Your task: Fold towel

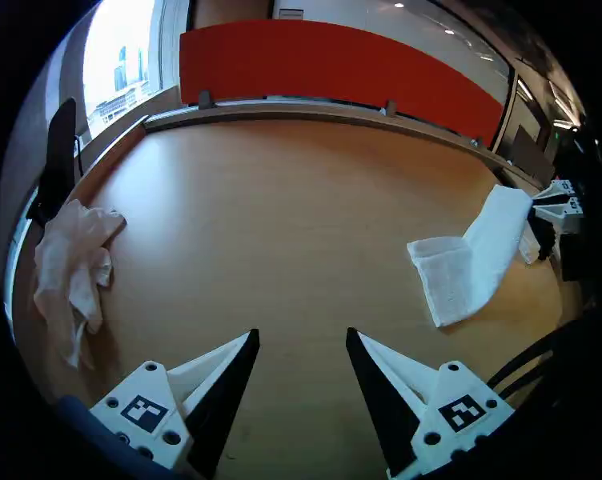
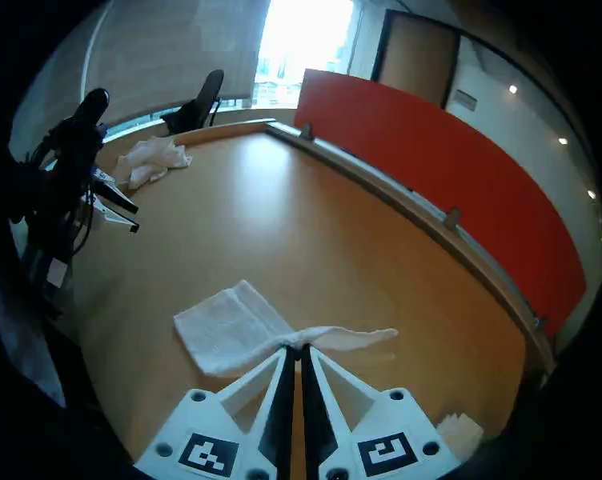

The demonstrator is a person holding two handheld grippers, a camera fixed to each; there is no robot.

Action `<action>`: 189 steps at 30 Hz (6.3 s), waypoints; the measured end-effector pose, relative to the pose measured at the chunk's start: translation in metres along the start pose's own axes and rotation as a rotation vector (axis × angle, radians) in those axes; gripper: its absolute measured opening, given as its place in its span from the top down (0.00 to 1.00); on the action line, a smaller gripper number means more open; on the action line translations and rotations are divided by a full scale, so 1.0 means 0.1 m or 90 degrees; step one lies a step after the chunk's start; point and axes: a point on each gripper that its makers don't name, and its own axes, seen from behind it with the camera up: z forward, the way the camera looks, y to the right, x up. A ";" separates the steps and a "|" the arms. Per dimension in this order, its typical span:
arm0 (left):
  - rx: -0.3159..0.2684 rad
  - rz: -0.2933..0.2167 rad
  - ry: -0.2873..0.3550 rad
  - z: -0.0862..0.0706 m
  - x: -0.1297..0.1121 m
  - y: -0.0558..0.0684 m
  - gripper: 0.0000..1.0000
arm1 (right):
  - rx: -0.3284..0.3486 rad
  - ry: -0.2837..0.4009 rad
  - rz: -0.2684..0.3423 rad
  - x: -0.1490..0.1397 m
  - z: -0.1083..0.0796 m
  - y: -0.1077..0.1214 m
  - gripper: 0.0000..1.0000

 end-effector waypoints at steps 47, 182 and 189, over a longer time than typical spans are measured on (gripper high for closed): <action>0.035 -0.044 0.007 -0.20 -0.15 -0.35 0.20 | 0.146 -0.078 -0.024 -0.25 0.68 -1.03 0.49; -0.009 -0.007 0.055 -0.28 0.12 -0.09 0.20 | -0.007 0.027 -0.041 0.73 0.08 -0.14 0.96; -0.015 -0.001 0.061 -0.27 0.17 -0.05 0.21 | -0.038 0.030 -0.029 0.78 -0.08 0.11 0.96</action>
